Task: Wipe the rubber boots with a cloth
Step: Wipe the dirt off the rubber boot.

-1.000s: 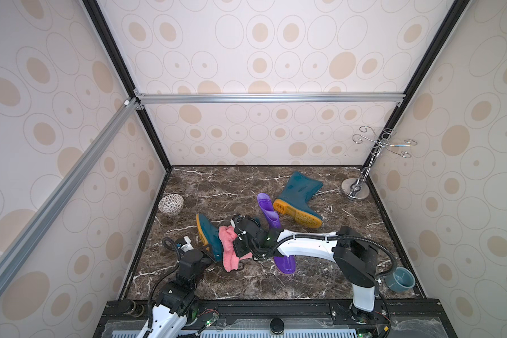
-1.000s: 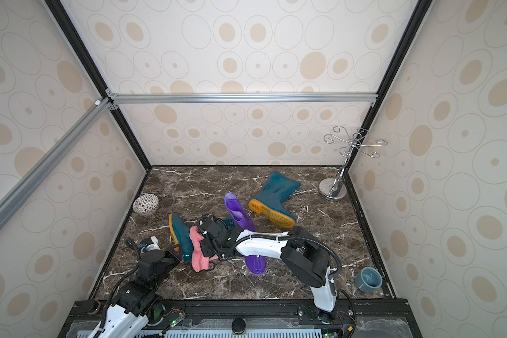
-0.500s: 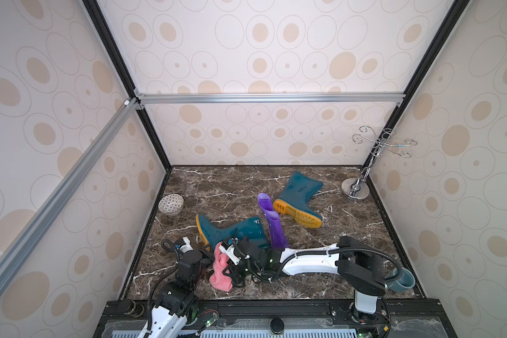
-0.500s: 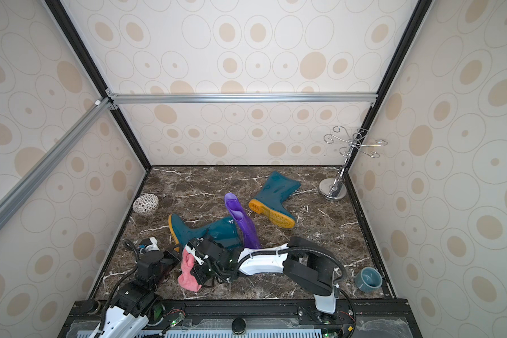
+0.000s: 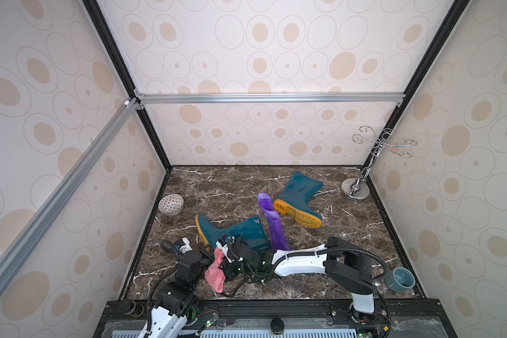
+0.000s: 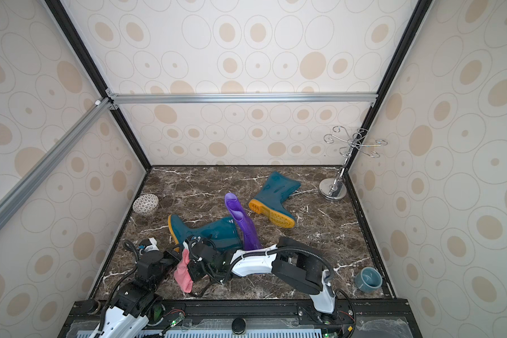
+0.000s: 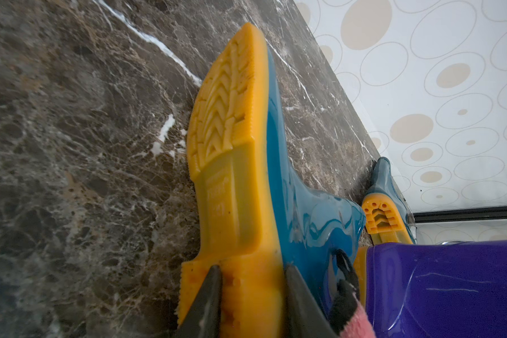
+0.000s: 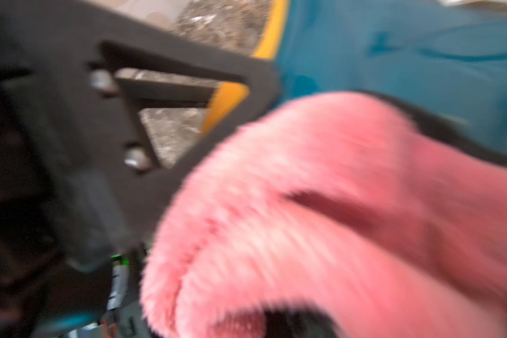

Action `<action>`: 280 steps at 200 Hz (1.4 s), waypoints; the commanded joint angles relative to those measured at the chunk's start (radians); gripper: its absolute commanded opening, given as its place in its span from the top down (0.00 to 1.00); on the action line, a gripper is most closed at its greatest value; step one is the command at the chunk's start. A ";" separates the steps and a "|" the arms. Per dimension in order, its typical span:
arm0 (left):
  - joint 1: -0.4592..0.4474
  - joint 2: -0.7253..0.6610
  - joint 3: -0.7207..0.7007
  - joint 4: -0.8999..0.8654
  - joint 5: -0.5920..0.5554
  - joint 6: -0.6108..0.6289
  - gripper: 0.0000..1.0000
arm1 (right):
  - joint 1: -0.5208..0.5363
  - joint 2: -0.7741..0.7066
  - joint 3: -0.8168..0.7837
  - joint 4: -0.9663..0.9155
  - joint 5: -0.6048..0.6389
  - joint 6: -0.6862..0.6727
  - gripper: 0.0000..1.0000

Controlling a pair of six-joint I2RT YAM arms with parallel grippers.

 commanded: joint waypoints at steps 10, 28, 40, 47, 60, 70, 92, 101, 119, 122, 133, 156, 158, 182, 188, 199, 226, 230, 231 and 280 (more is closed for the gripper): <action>-0.004 -0.013 -0.037 -0.144 -0.011 -0.033 1.00 | -0.024 -0.059 -0.029 -0.133 0.271 0.034 1.00; -0.003 -0.011 -0.037 -0.144 -0.008 -0.029 1.00 | -0.054 -0.073 -0.043 -0.189 0.284 0.052 1.00; -0.002 -0.011 -0.039 -0.140 -0.007 -0.030 1.00 | -0.079 -0.093 -0.069 -0.185 0.274 0.061 1.00; -0.003 -0.010 -0.040 -0.138 -0.007 -0.030 1.00 | -0.094 -0.102 -0.082 -0.162 0.237 0.059 1.00; -0.003 -0.008 -0.039 -0.135 -0.005 -0.030 1.00 | -0.101 -0.098 -0.070 -0.144 0.159 0.040 1.00; -0.002 -0.007 -0.039 -0.134 -0.005 -0.029 1.00 | -0.091 -0.071 -0.033 -0.128 0.091 0.036 1.00; -0.002 -0.003 -0.038 -0.132 -0.006 -0.029 1.00 | -0.035 0.005 0.086 -0.104 0.013 0.009 1.00; -0.003 -0.002 -0.039 -0.130 -0.007 -0.029 1.00 | -0.013 0.021 0.131 -0.102 0.004 -0.002 1.00; -0.003 -0.003 -0.037 -0.132 -0.005 -0.027 1.00 | 0.019 0.030 0.168 -0.060 -0.018 -0.001 1.00; -0.002 -0.003 -0.038 -0.131 -0.006 -0.028 1.00 | 0.022 0.030 0.172 -0.053 -0.024 0.003 1.00; -0.002 -0.001 -0.037 -0.132 -0.008 -0.027 1.00 | 0.025 0.026 0.179 -0.046 -0.037 0.015 1.00; -0.004 -0.002 -0.034 -0.138 -0.012 -0.027 1.00 | 0.026 -0.001 0.138 -0.072 0.053 0.019 1.00; -0.004 -0.002 -0.034 -0.138 -0.013 -0.027 1.00 | 0.025 -0.005 0.132 -0.077 0.072 0.020 1.00; -0.003 -0.007 -0.036 -0.139 -0.014 -0.027 1.00 | -0.002 -0.054 0.037 -0.153 0.239 0.058 1.00; -0.003 -0.008 -0.036 -0.140 -0.016 -0.027 1.00 | -0.017 -0.066 0.015 -0.172 0.250 0.068 1.00; -0.004 -0.010 -0.036 -0.139 -0.018 -0.026 1.00 | -0.041 -0.092 -0.022 -0.207 0.288 0.079 1.00; -0.004 -0.004 -0.033 -0.141 -0.021 -0.026 1.00 | -0.111 -0.153 -0.081 -0.275 0.325 0.071 1.00; -0.004 -0.004 -0.033 -0.141 -0.020 -0.026 1.00 | -0.121 -0.161 -0.087 -0.286 0.335 0.063 1.00; -0.003 -0.004 -0.033 -0.141 -0.020 -0.026 1.00 | -0.123 -0.163 -0.089 -0.287 0.337 0.060 1.00; -0.003 0.006 -0.035 -0.135 -0.022 -0.022 1.00 | -0.148 -0.193 -0.087 -0.309 0.384 -0.070 1.00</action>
